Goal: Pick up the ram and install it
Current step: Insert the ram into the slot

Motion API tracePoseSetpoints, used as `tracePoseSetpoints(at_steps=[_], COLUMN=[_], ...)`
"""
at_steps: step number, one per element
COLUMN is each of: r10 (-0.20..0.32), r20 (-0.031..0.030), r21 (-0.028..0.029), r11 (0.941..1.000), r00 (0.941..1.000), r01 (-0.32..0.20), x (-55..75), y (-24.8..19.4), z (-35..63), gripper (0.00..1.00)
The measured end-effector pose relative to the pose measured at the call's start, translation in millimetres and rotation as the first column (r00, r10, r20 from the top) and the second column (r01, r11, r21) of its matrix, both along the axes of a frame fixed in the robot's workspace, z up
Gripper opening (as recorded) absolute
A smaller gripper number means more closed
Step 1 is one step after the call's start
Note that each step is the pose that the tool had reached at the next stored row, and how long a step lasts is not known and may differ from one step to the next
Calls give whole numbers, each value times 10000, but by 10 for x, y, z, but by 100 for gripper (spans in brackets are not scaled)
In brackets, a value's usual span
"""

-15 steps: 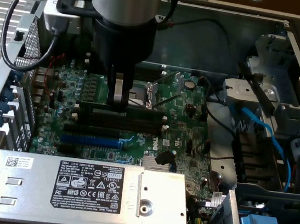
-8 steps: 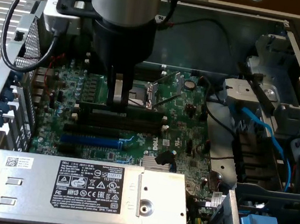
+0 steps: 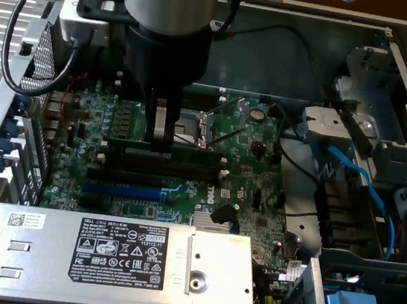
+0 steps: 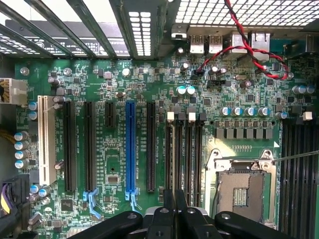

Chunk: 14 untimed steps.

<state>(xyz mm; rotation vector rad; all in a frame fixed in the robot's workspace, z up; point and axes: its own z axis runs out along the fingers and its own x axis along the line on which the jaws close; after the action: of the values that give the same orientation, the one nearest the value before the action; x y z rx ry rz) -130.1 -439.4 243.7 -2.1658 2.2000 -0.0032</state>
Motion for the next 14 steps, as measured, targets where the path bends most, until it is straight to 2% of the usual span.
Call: tracePoseSetpoints(at_steps=[3, 14], r10=[1, 0], r20=[-1, 10], r21=[-39, -105], r11=[10000, 9999], r00=[10000, 10000], r01=[-1, 0], x=[0, -4], y=[5, 5], z=[-1, -6], gripper=[12, 12])
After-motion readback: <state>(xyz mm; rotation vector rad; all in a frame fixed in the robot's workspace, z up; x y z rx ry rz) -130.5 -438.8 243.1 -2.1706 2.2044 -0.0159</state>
